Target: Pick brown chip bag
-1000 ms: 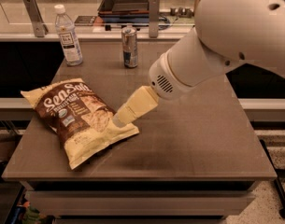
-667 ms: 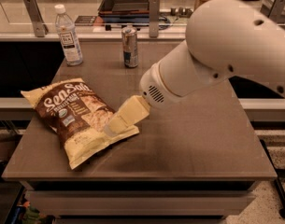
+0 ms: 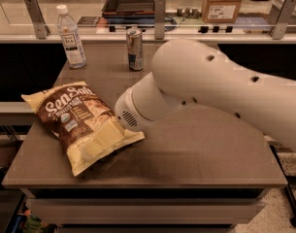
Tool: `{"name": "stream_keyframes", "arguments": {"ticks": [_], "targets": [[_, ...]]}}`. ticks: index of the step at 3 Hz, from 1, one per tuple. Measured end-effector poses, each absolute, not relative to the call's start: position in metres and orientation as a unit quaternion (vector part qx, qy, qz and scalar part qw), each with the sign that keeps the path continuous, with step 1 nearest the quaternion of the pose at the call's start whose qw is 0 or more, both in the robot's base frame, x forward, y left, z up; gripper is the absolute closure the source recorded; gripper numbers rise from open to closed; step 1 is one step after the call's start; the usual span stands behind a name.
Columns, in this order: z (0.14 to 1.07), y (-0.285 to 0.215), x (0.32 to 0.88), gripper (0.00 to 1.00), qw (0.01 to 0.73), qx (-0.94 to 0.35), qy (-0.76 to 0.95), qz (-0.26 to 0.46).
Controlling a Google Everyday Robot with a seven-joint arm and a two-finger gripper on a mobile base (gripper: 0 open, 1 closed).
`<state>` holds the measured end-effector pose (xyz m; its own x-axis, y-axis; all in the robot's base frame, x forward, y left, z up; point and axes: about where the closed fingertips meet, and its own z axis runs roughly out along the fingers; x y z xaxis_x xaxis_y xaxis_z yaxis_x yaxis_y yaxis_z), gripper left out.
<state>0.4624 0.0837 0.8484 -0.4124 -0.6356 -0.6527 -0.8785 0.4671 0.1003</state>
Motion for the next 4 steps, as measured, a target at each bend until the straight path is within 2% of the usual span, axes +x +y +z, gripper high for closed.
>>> {"name": "stream_keyframes", "arguments": {"ticks": [3, 4], "targets": [[0.84, 0.169, 0.459, 0.0, 0.278, -0.503, 0.775, 0.263], [0.841, 0.17, 0.457, 0.17, 0.279, -0.504, 0.774, 0.262]]}}
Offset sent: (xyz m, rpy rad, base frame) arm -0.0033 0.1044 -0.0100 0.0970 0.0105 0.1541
